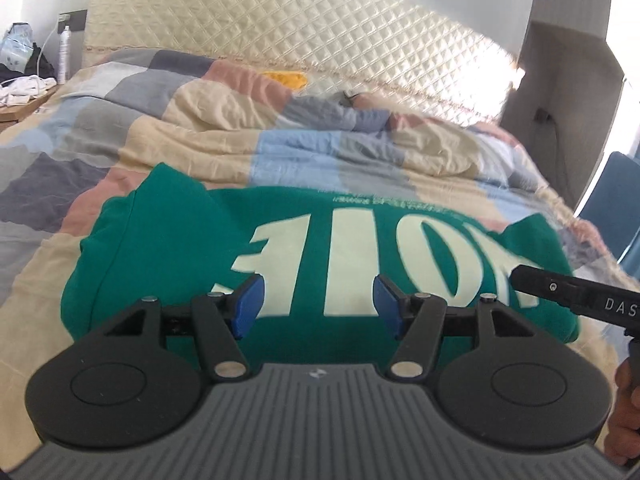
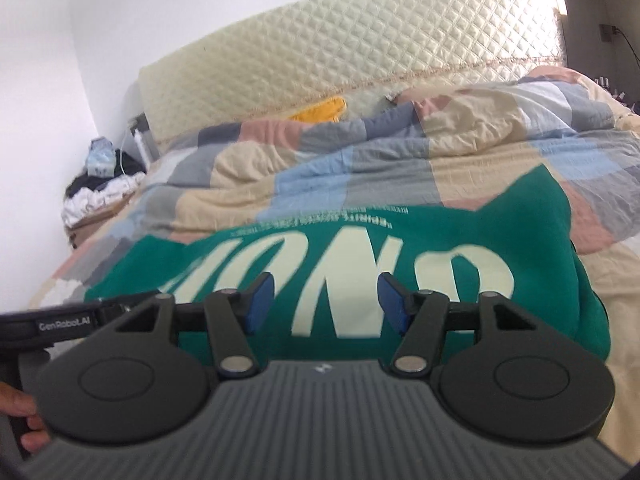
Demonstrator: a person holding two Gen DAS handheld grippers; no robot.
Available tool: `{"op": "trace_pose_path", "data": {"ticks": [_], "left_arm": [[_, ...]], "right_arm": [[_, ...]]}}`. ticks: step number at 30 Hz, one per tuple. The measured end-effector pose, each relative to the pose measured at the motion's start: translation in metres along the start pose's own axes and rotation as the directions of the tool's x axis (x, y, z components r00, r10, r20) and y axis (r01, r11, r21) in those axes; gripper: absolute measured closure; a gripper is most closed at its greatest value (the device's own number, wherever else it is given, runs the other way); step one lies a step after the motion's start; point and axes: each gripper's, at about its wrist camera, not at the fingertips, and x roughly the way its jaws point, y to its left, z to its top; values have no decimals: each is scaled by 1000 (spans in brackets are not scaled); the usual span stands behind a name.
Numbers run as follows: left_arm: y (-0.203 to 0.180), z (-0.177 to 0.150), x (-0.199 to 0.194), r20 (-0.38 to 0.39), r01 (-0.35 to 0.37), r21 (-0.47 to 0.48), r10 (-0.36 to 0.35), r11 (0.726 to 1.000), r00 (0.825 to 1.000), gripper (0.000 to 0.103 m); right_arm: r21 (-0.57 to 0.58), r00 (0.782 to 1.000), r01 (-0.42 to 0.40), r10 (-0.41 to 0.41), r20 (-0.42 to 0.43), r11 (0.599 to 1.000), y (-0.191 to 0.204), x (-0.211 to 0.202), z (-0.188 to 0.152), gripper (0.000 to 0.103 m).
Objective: Fold large clothes
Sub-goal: 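Smooth the white-printed hoodie front with both open grippers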
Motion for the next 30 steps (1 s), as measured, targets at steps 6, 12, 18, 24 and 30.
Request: {"op": "trace_pose_path", "data": {"ticks": [6,12,18,24,30], "left_arm": [[-3,-8,18,-30,-55,42,56,998,998,37],[0,-10,36,-66,-58,32,60,998,996,36],[10,-8,39,-57,-4,-22,2,1000,998,29],[11,-5,24,-42,9,-74,-12,997,999,27],[26,-12,-11,-54,36,-218,-49,975,997,23]], "right_arm": [[-62,997,68,-69,-19,996,1,14,-8,50],[-108,995,101,-103,-11,989,4,32,-17,49],[-48,995,86,-89,-46,995,-6,45,-23,49],[5,995,83,-83,-51,997,-6,37,-21,49],[71,996,32,-26,-89,997,0,8,-19,47]]}}
